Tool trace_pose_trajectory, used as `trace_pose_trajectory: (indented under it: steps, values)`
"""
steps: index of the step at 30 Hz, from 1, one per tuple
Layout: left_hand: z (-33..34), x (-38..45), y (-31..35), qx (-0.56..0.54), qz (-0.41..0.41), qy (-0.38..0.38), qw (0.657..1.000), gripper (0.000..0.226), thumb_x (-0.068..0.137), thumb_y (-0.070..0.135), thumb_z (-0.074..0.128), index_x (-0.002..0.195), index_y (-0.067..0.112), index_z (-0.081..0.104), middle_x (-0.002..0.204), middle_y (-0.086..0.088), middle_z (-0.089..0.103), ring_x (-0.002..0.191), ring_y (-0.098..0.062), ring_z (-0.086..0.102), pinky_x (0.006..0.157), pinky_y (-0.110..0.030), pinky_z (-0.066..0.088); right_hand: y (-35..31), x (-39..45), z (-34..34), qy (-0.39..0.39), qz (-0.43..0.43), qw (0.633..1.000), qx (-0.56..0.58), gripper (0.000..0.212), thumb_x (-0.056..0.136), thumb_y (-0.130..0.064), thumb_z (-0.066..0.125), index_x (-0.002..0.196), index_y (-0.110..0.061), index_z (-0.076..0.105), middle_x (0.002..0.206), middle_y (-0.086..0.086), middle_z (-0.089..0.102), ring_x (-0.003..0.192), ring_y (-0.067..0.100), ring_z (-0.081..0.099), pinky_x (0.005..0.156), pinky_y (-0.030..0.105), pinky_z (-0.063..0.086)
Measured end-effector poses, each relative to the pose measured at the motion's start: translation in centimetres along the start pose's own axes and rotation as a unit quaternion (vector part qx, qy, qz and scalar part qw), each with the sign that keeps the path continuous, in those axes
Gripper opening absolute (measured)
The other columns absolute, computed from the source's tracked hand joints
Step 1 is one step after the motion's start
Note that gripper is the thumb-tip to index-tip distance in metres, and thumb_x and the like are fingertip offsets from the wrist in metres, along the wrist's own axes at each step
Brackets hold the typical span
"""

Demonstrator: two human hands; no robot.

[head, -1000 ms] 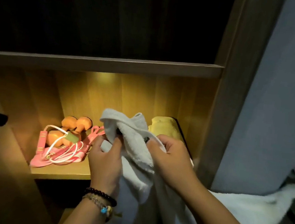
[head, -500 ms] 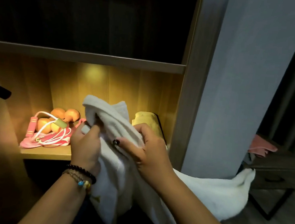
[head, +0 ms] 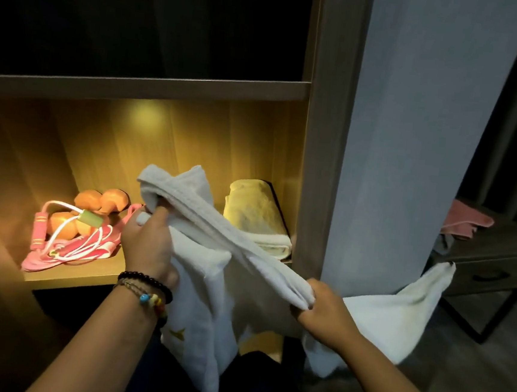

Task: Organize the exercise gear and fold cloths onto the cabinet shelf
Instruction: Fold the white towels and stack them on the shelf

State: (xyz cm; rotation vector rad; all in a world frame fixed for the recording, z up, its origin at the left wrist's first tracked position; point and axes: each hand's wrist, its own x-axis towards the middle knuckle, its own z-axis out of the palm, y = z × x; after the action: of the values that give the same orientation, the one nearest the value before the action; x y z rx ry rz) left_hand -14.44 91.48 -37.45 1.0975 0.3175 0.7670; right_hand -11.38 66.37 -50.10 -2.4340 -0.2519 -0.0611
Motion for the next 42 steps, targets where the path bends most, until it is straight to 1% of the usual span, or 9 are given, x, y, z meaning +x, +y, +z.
trace_pose_trajectory:
  steps: [6,9,14,17,22,27,32,37,42]
  values:
    - [1.2,-1.2,-2.6,0.005,-0.039,-0.038,0.998,0.025,0.081,0.03,0.076,0.084,0.017,0.054,0.088,-0.009,0.054,0.08,-0.022,0.054,0.075,-0.039,0.047,1.2,-2.1,-0.6,0.083,0.106,0.983,0.127,0.017,0.074,-0.015,0.059,0.074,-0.031,0.054,0.065,-0.011,0.056,0.069,0.014,0.058,0.055,0.014,0.042]
    - [1.7,-2.1,-3.2,0.004,-0.044,-0.05,0.998,0.019,0.085,0.027,0.071,0.081,0.017,0.056,0.086,-0.01,0.057,0.08,-0.022,0.057,0.074,-0.038,0.048,-2.0,-3.4,-1.0,0.104,0.072,0.983,0.132,0.001,0.071,-0.028,0.054,0.07,-0.028,0.054,0.066,-0.008,0.057,0.064,0.013,0.057,0.06,0.024,0.048]
    - [1.6,-3.5,-3.3,-0.002,-0.043,-0.054,0.998,0.02,0.086,0.023,0.07,0.07,0.021,0.059,0.069,0.002,0.065,0.067,-0.018,0.062,0.07,-0.035,0.052,-7.4,-5.2,-3.5,0.176,-0.011,0.975,0.133,0.01,0.065,-0.037,0.045,0.069,-0.03,0.05,0.078,0.004,0.066,0.075,0.029,0.061,0.071,0.043,0.054]
    - [0.5,-3.8,-2.9,-0.016,-0.047,-0.047,0.998,0.024,0.086,0.025,0.071,0.069,0.02,0.055,0.073,-0.001,0.058,0.072,-0.02,0.057,0.07,-0.035,0.049,-9.0,-6.2,-5.2,0.201,-0.029,0.97,0.136,0.02,0.064,-0.035,0.045,0.075,-0.025,0.058,0.077,0.002,0.067,0.074,0.026,0.062,0.07,0.042,0.055]
    - [-0.6,-4.0,-2.9,-0.026,-0.056,-0.04,0.997,0.023,0.086,0.025,0.071,0.07,0.021,0.055,0.079,-0.004,0.058,0.08,-0.022,0.057,0.074,-0.036,0.05,-10.5,-8.0,-5.7,0.208,-0.033,0.971,0.111,0.01,0.061,-0.035,0.044,0.059,-0.026,0.046,0.06,-0.006,0.056,0.063,0.023,0.054,0.054,0.03,0.043]
    - [-0.6,-4.3,-3.3,-0.017,-0.066,-0.061,0.996,0.018,0.085,0.028,0.073,0.071,0.02,0.063,0.078,-0.003,0.065,0.077,-0.022,0.062,0.072,-0.037,0.054,-11.7,-9.3,-7.1,0.186,-0.028,0.979,0.081,0.013,0.062,-0.037,0.041,0.059,-0.025,0.044,0.063,-0.005,0.055,0.067,0.023,0.055,0.056,0.028,0.041]
    - [-0.3,-4.6,-2.8,-0.021,-0.063,-0.081,0.995,0.026,0.083,0.018,0.074,0.065,0.023,0.056,0.077,-0.005,0.058,0.075,-0.019,0.053,0.067,-0.033,0.045,-16.1,-9.7,-7.1,0.196,-0.114,0.968,0.111,0.016,0.063,-0.034,0.046,0.053,-0.024,0.038,0.056,-0.003,0.047,0.061,0.026,0.051,0.052,0.031,0.036]
    - [-2.0,-3.8,-0.7,-0.056,-0.055,-0.036,0.996,0.021,0.085,0.018,0.071,0.069,0.02,0.058,0.077,-0.006,0.06,0.076,-0.022,0.059,0.07,-0.036,0.051,-18.7,-7.2,-6.8,0.165,-0.104,0.964,0.182,0.022,0.076,-0.024,0.062,0.057,-0.022,0.05,0.062,0.0,0.056,0.069,0.029,0.058,0.059,0.036,0.048]
    - [-4.7,-2.9,0.4,-0.064,-0.072,-0.045,0.994,0.015,0.085,0.024,0.073,0.078,0.018,0.061,0.091,-0.013,0.063,0.086,-0.028,0.063,0.082,-0.045,0.054,-19.1,-4.9,-5.9,0.163,-0.111,0.962,0.19,0.014,0.08,-0.033,0.065,0.088,-0.021,0.063,0.084,-0.001,0.066,0.081,0.023,0.063,0.075,0.047,0.056]
